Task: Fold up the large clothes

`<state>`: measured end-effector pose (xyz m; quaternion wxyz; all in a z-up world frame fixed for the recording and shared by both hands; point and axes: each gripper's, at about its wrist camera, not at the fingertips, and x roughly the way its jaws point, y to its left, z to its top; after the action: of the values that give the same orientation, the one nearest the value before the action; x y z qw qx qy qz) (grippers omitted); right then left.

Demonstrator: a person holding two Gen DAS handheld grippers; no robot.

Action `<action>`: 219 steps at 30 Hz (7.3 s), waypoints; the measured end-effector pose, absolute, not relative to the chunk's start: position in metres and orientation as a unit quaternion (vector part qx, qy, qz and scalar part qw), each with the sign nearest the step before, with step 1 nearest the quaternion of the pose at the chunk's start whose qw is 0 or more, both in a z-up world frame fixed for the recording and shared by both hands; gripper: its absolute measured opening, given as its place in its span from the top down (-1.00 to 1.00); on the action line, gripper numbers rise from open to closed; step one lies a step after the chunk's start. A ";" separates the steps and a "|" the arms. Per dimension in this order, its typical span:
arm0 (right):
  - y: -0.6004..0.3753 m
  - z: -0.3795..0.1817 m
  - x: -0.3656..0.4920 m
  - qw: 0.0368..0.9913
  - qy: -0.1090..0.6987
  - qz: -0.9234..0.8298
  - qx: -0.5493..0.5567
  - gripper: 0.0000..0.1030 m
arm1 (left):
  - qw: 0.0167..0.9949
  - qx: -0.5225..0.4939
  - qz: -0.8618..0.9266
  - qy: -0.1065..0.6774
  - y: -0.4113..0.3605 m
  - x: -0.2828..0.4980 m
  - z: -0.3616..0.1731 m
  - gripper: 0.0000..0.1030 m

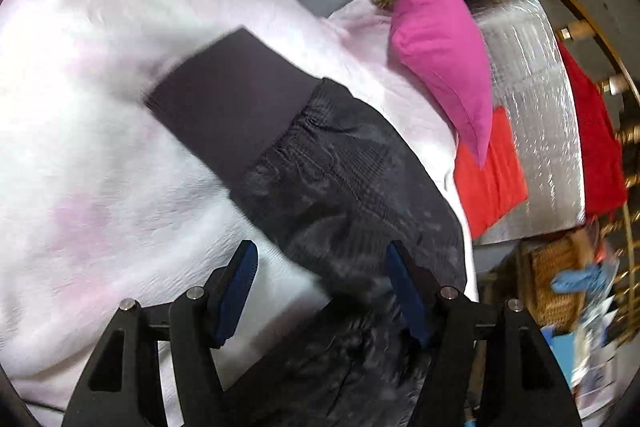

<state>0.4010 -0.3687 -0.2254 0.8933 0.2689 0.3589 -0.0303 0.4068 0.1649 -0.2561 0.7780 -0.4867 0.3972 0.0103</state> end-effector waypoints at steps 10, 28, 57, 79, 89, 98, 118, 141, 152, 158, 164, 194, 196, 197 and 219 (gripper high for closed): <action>-0.367 -0.229 0.409 0.897 0.366 -0.036 0.245 0.09 | 0.789 -0.489 0.021 0.371 0.151 0.446 -0.257 0.68; -0.396 -0.226 0.393 0.895 0.350 -0.065 0.267 0.09 | 0.895 -0.189 -0.169 0.366 -0.058 0.439 -0.189 0.87; -0.226 -0.219 0.392 0.842 0.402 0.246 0.261 -0.41 | 0.860 -0.276 0.021 0.428 0.103 0.440 -0.194 0.16; -0.172 -0.281 0.467 0.770 0.444 0.194 0.416 0.66 | 0.859 -0.228 0.052 0.455 0.122 0.443 -0.198 0.03; -0.283 -0.240 0.438 0.784 0.300 0.144 0.524 0.72 | 0.865 -0.187 0.033 0.465 0.093 0.449 -0.203 0.03; -0.398 -0.302 0.399 0.695 0.265 0.064 0.665 0.65 | 0.864 -0.132 0.011 0.486 0.050 0.460 -0.214 0.02; -0.493 -0.281 0.388 0.753 0.258 0.003 0.606 -0.34 | 0.876 -0.083 0.011 0.475 0.020 0.464 -0.217 0.02; -0.471 -0.239 0.420 0.814 0.291 -0.075 0.497 0.75 | 0.883 -0.043 0.029 0.467 0.011 0.477 -0.224 -0.34; -0.480 -0.255 0.390 0.800 0.346 -0.095 0.482 0.69 | 0.881 -0.048 0.028 0.470 0.025 0.464 -0.221 -0.34; -0.486 -0.223 0.385 0.849 0.295 -0.112 0.424 -0.71 | 0.892 -0.101 0.000 0.441 0.046 0.460 -0.202 -0.44; -0.480 -0.242 0.414 0.850 0.341 -0.057 0.396 -0.65 | 0.860 -0.177 -0.023 0.477 0.065 0.472 -0.222 -0.48; -0.464 -0.254 0.425 0.854 0.390 -0.049 0.342 -0.12 | 0.900 0.039 -0.019 0.435 -0.011 0.462 -0.217 -0.32; -0.470 -0.252 0.425 0.856 0.375 -0.051 0.352 -0.24 | 0.901 0.046 -0.018 0.431 -0.012 0.461 -0.217 -0.32; -0.470 -0.252 0.427 0.856 0.374 -0.052 0.354 -0.27 | 0.901 0.049 -0.018 0.430 -0.013 0.461 -0.217 -0.32; -0.456 -0.269 0.447 0.854 0.397 -0.044 0.334 0.33 | 0.893 0.044 -0.014 0.448 -0.013 0.467 -0.223 -0.32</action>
<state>0.4468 -0.4561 -0.2691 0.8537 0.3343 0.3969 -0.0440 0.4665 -0.0133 -0.2225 0.8930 0.0443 0.4477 -0.0140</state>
